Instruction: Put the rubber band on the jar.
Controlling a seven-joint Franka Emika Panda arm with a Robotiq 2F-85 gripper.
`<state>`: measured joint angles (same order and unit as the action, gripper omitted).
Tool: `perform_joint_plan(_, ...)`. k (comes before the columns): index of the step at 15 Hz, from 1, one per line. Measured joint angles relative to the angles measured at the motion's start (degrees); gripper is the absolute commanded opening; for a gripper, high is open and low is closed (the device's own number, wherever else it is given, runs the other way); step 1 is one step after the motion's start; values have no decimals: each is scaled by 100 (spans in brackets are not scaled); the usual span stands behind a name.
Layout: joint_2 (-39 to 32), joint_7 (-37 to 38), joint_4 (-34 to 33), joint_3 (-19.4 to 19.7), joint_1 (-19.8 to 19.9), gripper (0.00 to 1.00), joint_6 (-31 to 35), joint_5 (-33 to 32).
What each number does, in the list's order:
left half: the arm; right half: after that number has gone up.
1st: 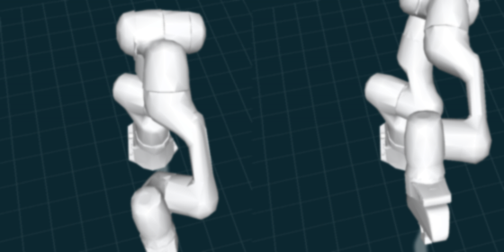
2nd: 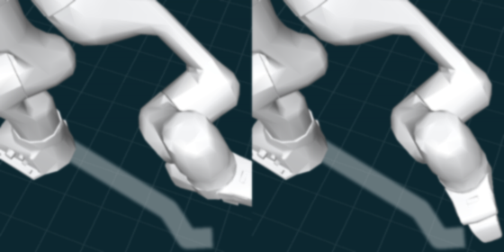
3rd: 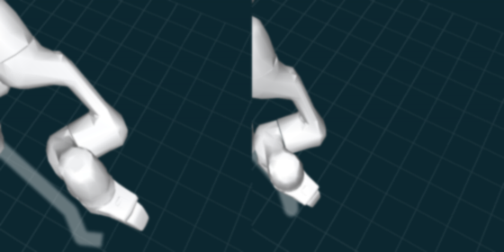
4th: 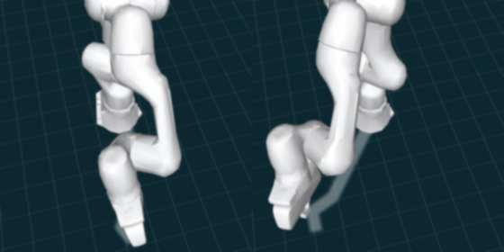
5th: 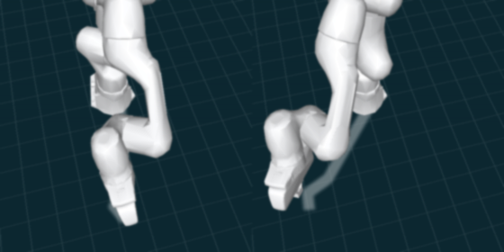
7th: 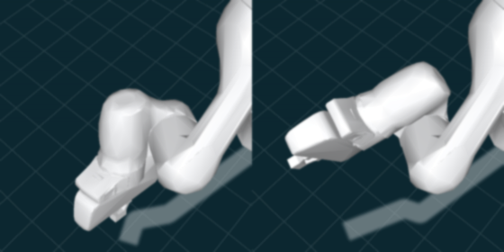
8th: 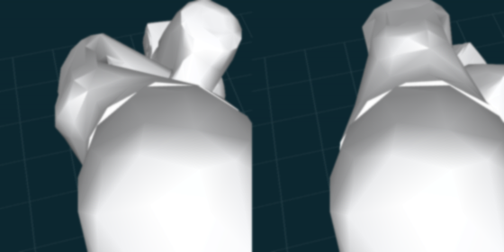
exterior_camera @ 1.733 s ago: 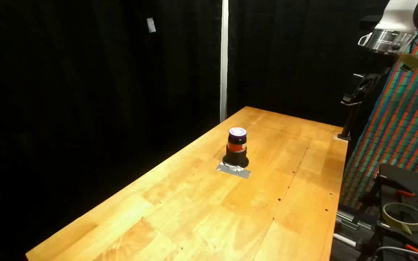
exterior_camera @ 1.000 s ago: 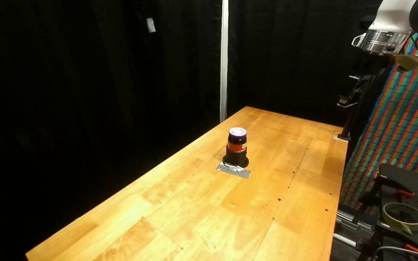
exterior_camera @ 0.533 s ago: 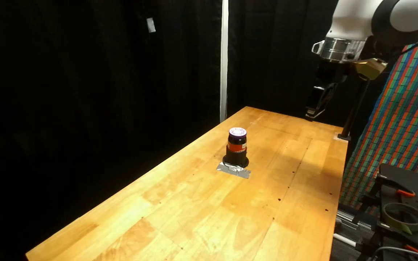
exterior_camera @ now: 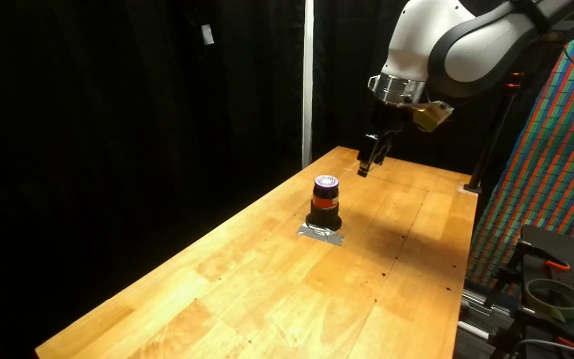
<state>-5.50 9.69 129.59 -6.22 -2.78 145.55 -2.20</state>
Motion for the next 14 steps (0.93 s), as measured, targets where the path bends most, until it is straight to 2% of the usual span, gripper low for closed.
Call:
perform_joint_plan(7,-1183,-21,-1120,45,-98,100,347,-27)
perform_joint_plan(14,-2011,-21,-1940,222,-235,100,571,-27)
